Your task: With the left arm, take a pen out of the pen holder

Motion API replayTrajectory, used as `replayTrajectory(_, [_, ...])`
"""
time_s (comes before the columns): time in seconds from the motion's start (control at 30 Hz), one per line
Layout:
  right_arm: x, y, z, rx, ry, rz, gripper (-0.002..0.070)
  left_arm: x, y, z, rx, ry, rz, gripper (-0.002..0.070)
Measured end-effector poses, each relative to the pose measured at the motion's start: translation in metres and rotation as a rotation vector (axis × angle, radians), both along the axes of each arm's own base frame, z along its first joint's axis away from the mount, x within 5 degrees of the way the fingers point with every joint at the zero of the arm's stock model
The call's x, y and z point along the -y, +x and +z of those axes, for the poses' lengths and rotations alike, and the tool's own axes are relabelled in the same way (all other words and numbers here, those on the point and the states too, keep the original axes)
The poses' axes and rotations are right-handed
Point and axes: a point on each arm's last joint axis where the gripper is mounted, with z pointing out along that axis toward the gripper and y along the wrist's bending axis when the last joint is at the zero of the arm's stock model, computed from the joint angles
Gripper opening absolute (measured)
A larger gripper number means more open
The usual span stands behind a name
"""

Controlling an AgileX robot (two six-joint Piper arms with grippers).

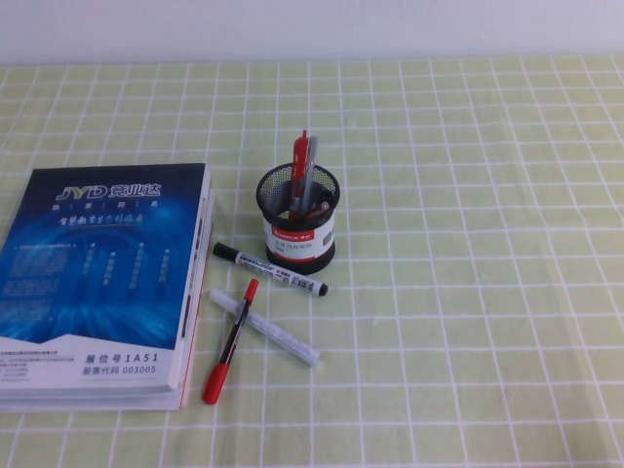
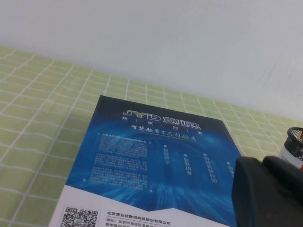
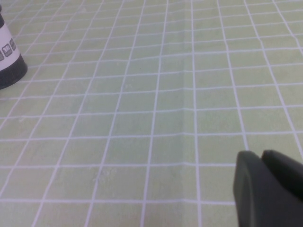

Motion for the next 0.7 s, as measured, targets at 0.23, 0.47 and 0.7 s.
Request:
replayTrajectory(0.23, [0.000, 0.000, 0.000, 0.000, 0.000, 0.000, -0.0015, -0.001, 0.000, -0.004, -0.046, 0.030, 0.013, 0.0000])
replayTrajectory(0.47, [0.000, 0.000, 0.000, 0.000, 0.000, 0.000, -0.0015, -0.001, -0.003, -0.021, -0.217, 0.226, -0.013, 0.0000])
replayTrajectory(0.7, [0.000, 0.000, 0.000, 0.000, 0.000, 0.000, -0.0015, -0.003, -0.004, -0.023, -0.237, 0.272, 0.022, 0.0000])
